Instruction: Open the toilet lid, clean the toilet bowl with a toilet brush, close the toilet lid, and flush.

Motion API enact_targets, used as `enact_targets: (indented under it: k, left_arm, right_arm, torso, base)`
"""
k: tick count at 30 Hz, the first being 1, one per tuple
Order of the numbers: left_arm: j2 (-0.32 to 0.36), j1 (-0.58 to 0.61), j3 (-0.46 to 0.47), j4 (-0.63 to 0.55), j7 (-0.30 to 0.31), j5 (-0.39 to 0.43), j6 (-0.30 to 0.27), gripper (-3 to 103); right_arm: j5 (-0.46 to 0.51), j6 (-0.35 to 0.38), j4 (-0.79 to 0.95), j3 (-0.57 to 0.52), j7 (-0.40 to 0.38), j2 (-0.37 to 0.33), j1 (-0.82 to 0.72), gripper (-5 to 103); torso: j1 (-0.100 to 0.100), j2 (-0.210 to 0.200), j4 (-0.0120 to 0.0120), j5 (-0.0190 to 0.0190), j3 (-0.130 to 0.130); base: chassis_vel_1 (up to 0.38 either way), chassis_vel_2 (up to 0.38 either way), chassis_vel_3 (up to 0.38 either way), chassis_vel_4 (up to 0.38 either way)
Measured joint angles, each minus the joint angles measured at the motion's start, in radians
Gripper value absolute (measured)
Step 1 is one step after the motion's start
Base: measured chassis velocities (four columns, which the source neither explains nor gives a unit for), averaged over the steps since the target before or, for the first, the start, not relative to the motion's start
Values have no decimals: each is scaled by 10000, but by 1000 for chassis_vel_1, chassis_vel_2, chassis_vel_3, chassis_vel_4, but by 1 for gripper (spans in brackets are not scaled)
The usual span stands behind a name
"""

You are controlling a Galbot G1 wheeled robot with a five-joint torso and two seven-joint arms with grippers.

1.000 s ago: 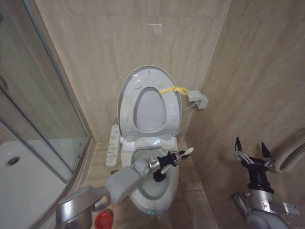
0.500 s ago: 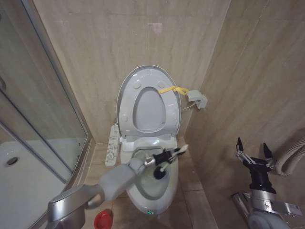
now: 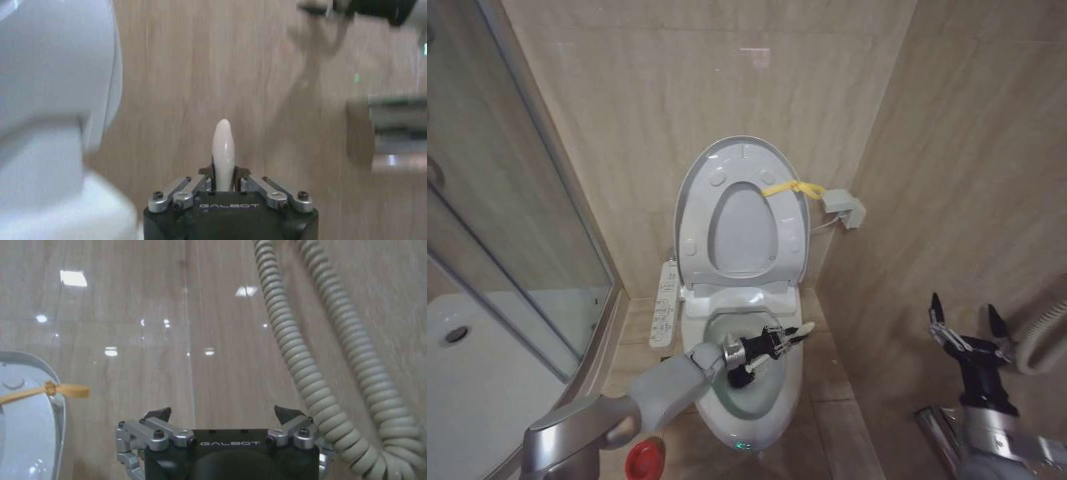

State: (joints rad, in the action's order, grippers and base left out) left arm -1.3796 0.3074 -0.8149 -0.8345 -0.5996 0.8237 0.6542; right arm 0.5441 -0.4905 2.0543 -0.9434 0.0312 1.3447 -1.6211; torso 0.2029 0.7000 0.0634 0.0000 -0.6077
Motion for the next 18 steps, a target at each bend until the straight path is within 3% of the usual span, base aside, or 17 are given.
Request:
enact_targets:
  k: [1, 5, 7, 8, 10, 14, 18]
  left_arm:
    - [-65, -178, 7, -288, 46, 152, -62, 19]
    - [-191, -337, 20, -133, -97, 251, -114, 19]
    - [-95, -164, -12, 183, -183, 90, -69, 19]
    - [69, 131, -23, 456, -199, -173, 23, 19]
    - [163, 258, -6, 470, -180, -303, 84, 19]
    - [76, -182, 187, -313, -104, -81, 20, 19]
    - [-7, -327, 312, -126, -296, 62, -25, 19]
  right_arm:
    - [-9, 69, -64, 16, -8, -12, 172, 100]
    - [-102, 247, -392, 208, -22, -43, 677, 100]
    - [-118, 235, -383, 212, -20, -31, 636, 100]
    - [-110, 139, -213, 158, -6, 21, 314, 100]
    - [-107, 47, -82, 91, 0, 64, 85, 100]
    - [-101, 158, -137, 99, -13, 52, 368, 100]
    - [-163, 241, -357, 198, -24, 38, 642, 100]
  torso:
    - [0, 1, 14, -2, 1]
    - [-3, 3, 22, 5, 5]
    - [0, 1, 15, 6, 2]
    - [2, 0, -4, 8, -1]
    - [2, 0, -6, 6, -1]
    - [-1, 2, 13, 3, 2]
    - [-3, 4, 22, 5, 6]
  base:
    - [54, 0, -24, -2]
    - [14, 0, -6, -1]
    - [0, 0, 0, 0]
    - [0, 0, 0, 0]
    - [0, 0, 0, 0]
    - [0, 0, 0, 0]
    - [0, 0, 0, 0]
